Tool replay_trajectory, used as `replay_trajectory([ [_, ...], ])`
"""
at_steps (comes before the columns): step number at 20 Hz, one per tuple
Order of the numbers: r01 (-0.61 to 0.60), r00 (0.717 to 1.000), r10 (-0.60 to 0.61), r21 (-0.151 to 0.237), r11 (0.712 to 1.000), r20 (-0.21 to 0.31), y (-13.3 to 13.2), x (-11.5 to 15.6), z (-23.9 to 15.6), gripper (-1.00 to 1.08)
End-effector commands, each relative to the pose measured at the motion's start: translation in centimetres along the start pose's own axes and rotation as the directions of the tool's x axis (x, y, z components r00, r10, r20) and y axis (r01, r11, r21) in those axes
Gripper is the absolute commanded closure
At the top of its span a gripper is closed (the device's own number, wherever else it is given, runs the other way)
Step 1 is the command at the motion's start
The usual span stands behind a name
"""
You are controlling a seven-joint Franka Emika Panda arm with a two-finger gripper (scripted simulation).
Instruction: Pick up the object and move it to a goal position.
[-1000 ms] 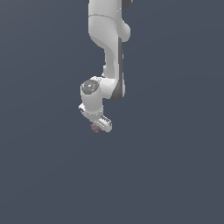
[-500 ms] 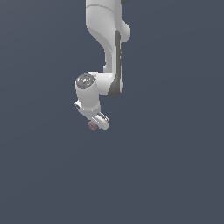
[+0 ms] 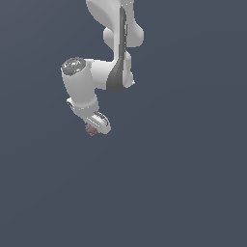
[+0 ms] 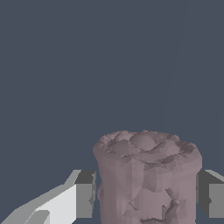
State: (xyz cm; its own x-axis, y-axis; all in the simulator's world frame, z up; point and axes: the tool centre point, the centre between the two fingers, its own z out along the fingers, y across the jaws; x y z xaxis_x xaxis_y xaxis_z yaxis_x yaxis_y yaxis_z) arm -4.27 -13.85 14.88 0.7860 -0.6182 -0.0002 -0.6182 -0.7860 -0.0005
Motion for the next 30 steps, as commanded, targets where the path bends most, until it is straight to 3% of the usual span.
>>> replay_trajectory([
  [1, -0.001, 1.000, 0.001, 0.000, 1.000, 0.000, 0.9, 0.9, -2.7, 1.08],
  [16, 0.000, 1.000, 0.000, -0.001, 1.000, 0.000, 5.3, 6.2, -16.7, 1.08],
  [30, 0.001, 1.000, -0.001, -0.001, 1.000, 0.000, 6.4, 8.1, -20.9, 1.08],
])
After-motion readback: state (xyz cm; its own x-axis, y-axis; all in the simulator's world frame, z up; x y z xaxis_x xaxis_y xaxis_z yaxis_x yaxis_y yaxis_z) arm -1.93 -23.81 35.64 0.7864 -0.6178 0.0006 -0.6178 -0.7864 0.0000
